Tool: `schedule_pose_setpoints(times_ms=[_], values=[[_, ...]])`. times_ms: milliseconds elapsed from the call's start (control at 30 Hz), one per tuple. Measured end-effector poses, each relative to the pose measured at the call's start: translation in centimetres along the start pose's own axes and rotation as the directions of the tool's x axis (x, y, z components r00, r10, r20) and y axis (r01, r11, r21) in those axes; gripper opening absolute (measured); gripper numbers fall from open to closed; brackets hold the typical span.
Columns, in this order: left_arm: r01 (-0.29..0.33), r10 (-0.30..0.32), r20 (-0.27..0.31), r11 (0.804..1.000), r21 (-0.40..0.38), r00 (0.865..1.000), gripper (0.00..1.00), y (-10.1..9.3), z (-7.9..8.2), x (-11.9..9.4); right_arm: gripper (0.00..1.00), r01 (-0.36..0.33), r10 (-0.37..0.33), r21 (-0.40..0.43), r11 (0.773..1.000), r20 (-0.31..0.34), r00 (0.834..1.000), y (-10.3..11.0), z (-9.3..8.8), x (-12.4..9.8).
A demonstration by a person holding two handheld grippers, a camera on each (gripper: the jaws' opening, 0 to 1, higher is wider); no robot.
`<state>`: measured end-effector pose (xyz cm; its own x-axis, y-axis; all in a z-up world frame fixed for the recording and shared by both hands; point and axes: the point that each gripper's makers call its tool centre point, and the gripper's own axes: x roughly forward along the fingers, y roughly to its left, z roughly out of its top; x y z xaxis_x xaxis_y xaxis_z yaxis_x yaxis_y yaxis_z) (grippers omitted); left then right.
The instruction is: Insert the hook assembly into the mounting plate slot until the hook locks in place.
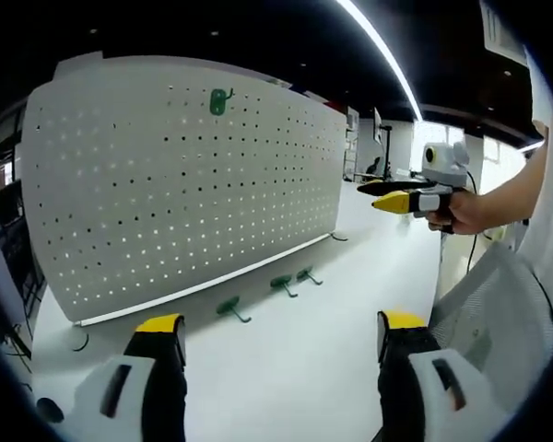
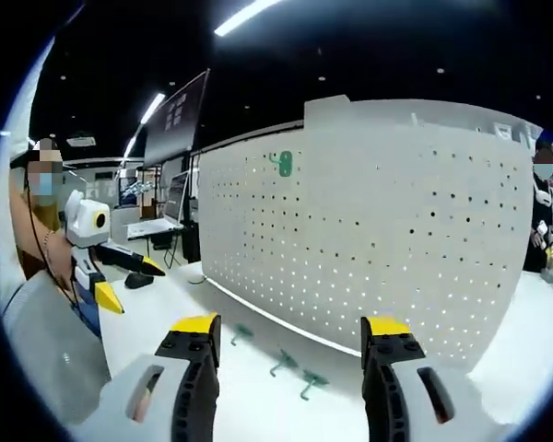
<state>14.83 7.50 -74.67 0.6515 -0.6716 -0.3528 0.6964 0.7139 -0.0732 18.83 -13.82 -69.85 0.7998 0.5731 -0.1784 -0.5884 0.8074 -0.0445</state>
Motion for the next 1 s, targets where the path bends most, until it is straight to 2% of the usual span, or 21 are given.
schedule_pose_setpoints(times_ms=[633, 1000], values=[[-0.006, 0.006, -0.019, 1.0, -0.006, 1.0, 0.88, 0.3, -0.8, -0.2, 0.6, 0.014, -0.009, 0.042, 0.999, -0.139, 0.99, -0.5, -4.4, -2.2], [-0.005, 0.004, -0.031, 1.0, -0.018, 1.0, 0.88, 0.4, -1.6, -0.5, 0.63, 0.028, -0.018, 0.053, 0.998, -0.185, 0.983, -0.5, -5.9, -3.3]])
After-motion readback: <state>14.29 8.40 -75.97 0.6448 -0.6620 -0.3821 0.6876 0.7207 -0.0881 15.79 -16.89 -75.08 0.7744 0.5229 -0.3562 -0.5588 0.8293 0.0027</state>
